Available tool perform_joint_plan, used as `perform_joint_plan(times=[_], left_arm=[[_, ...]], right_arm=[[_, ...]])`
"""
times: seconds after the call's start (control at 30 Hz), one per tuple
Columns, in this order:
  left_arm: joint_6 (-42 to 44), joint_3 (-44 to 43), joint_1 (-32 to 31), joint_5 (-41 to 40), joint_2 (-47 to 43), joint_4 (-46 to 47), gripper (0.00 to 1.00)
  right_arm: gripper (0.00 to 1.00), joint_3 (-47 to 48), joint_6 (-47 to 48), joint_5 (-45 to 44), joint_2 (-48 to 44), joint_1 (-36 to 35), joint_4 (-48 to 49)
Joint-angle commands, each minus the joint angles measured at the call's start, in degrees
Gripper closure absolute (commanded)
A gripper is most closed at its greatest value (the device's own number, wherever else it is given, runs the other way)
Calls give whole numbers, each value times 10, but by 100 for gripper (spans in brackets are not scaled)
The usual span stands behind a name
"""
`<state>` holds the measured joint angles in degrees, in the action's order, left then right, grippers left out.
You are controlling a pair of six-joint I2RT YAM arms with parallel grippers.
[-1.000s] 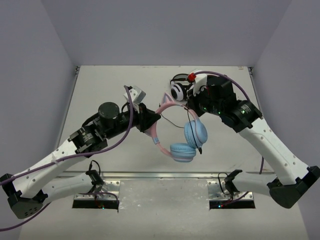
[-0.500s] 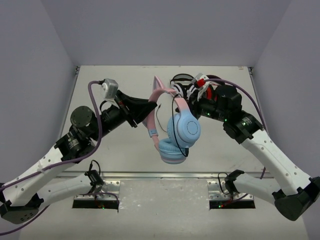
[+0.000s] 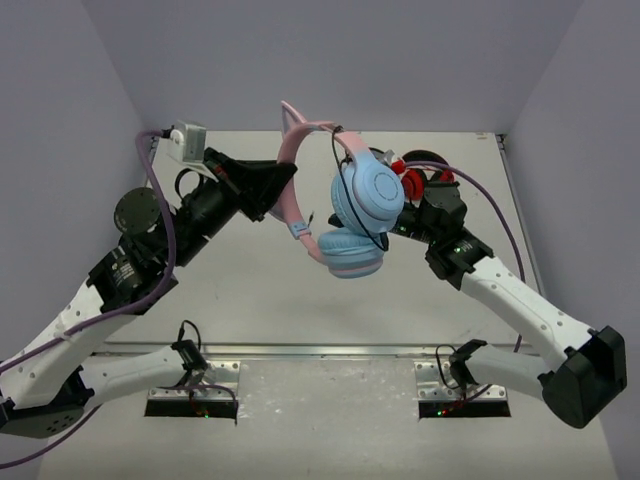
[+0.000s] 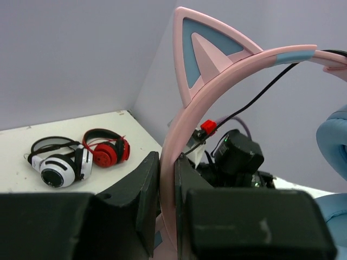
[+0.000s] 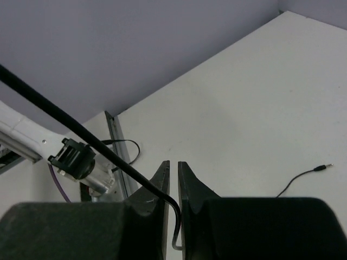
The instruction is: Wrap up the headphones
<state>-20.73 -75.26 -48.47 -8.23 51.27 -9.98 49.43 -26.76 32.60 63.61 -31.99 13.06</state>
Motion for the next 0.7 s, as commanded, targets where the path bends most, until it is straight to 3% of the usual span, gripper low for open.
perform_joint_plan(times=[0.0, 0.2, 0.3, 0.4, 0.53, 0.67], left_arm=[[-34, -52, -7, -49, 1, 58, 100], [-36, -91, -7, -127, 28, 49, 100], [-12, -132, -7, -184, 58, 38, 100], [17, -188, -7, -230, 101, 18, 100], [48, -254, -7, -284, 156, 0, 100], [53, -301, -6, -309, 202, -9, 100]], right_arm=[[89, -17, -58, 27, 17, 2, 121], [90, -63, -121, 46, 63, 0, 244], [98, -99, -138, 45, 71, -6, 299], [99, -137, -145, 41, 64, -14, 336], [89, -167, -159, 47, 59, -17, 369], [90, -189, -180, 49, 52, -20, 411]])
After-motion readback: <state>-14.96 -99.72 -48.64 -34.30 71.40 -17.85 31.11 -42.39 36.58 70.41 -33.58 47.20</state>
